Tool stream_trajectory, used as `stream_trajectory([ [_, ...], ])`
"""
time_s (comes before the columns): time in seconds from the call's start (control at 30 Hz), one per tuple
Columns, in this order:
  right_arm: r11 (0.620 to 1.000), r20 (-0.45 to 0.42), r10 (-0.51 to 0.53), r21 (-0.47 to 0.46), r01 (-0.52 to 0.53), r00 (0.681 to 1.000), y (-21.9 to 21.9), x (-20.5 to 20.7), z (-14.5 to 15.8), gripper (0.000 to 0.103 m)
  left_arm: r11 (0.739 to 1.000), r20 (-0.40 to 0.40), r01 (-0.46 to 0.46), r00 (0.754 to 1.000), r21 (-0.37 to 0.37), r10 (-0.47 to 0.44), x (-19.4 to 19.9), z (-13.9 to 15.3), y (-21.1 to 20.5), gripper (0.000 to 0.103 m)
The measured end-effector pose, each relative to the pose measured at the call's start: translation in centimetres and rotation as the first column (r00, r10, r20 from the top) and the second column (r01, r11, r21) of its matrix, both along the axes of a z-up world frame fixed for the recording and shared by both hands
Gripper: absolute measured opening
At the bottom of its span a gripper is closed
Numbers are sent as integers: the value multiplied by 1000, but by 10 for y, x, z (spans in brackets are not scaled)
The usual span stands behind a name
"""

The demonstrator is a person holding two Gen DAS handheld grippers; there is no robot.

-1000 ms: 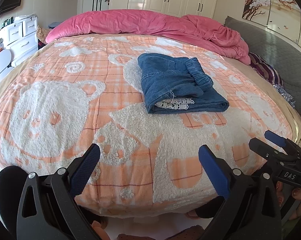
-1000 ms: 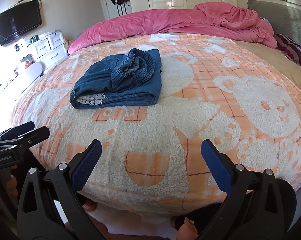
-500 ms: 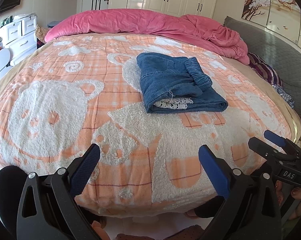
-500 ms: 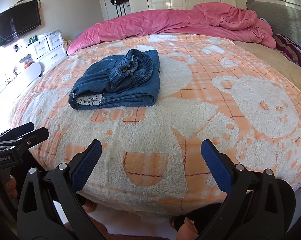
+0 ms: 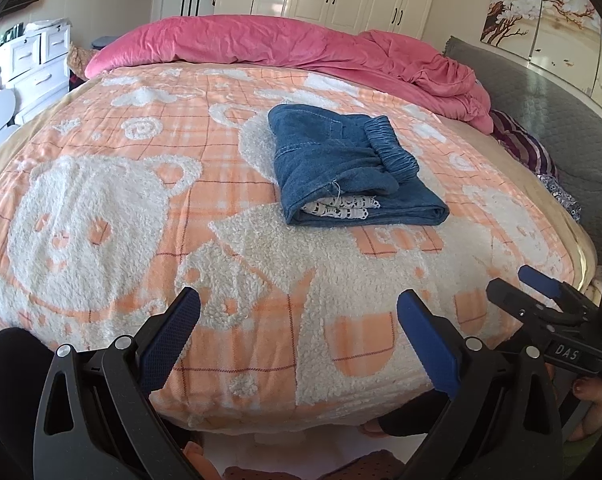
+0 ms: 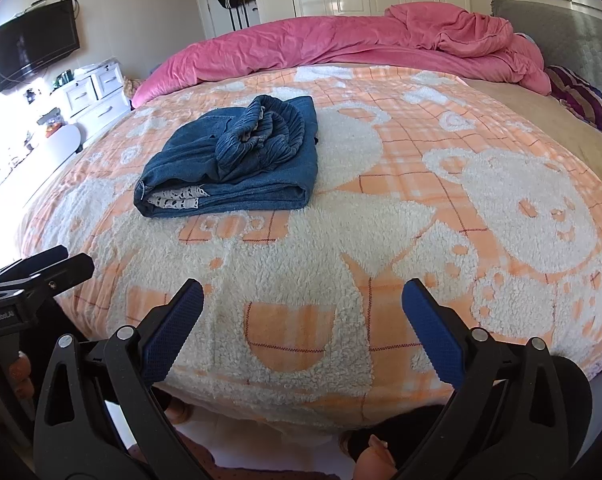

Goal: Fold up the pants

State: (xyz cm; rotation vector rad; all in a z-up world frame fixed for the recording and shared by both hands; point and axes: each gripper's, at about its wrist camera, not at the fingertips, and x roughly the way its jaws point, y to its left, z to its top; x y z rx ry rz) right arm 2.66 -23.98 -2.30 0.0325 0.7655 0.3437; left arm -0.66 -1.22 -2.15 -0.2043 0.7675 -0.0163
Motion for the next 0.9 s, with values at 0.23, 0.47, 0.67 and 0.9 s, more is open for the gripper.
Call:
stream_trajectory([
  [0.23,1000,-16,-5,-12,4,1000,3,1,-4,94,1000,-50,-4,999,-20,3,8,-7,-1,98],
  [0.47,999,-44,-43,-11,43,998,-11,18,-8,94,995,-16,-11,1000,-98,10,18,3,22,98],
  [0.67,965,-56,-260,0,260,964,-98,79,3,94,990,-112,-140,984,-7,139,89,14,98,99],
  [0.9,767,-73,-640,-131,629,765,-260,198,-2,94,905,-196,-384,888,183,416,179,-9,226,98],
])
